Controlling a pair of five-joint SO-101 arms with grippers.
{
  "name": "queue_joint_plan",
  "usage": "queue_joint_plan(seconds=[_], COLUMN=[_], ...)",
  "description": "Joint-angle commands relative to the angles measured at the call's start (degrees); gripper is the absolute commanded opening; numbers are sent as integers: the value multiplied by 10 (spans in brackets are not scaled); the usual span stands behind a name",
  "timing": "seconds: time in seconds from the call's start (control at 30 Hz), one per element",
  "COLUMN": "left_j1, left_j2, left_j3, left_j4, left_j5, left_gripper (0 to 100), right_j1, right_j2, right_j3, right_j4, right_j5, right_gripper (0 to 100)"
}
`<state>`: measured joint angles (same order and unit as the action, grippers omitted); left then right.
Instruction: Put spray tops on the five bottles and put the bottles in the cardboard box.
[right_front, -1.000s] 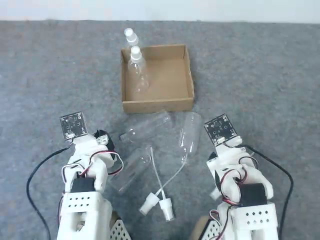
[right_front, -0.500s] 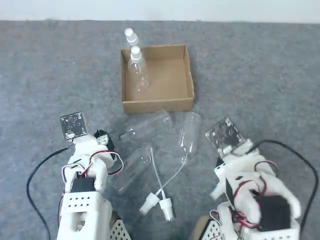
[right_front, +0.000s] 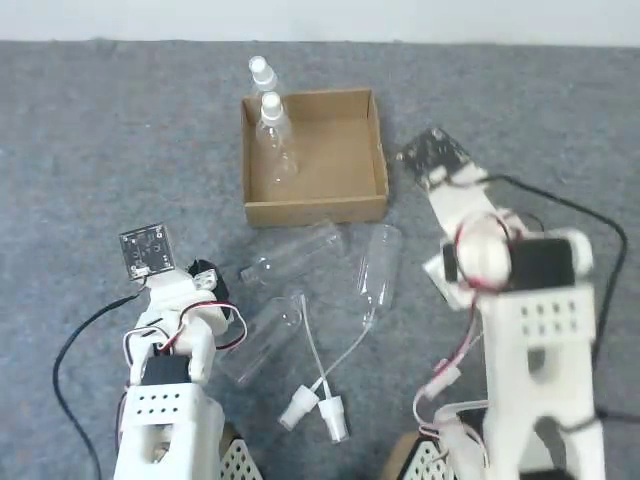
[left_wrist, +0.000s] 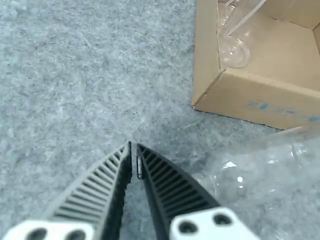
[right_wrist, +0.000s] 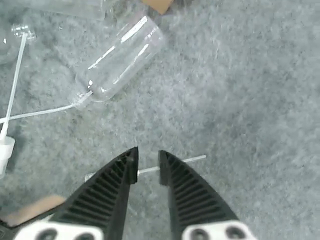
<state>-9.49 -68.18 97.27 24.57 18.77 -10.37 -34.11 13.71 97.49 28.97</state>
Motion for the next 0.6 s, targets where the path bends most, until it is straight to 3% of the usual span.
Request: queue_joint_plan(seconds=[0.0,0.1,0.23,0.43,0.57], left_j1=[4,4,4,4,4], left_j2=[-9,-9,-9,-9,-9], left_j3=[-11,-11,-11,-11,-11], left_j4=[-3,-3,-3,-3,-3], left_j5=[-5,-5,-5,-5,-5], left_gripper=[12,12,12,12,12], right_j1=[-22,-53,-103,-164,-183], right_j2=[54,100,136,141,173], right_j3=[-62,-68,-69,-69,-67], right_j4=[-26,-40,-61,-66,-111], right_j5=[-61,-106,-157,-176,-265], right_gripper=[180,245,243,243,243])
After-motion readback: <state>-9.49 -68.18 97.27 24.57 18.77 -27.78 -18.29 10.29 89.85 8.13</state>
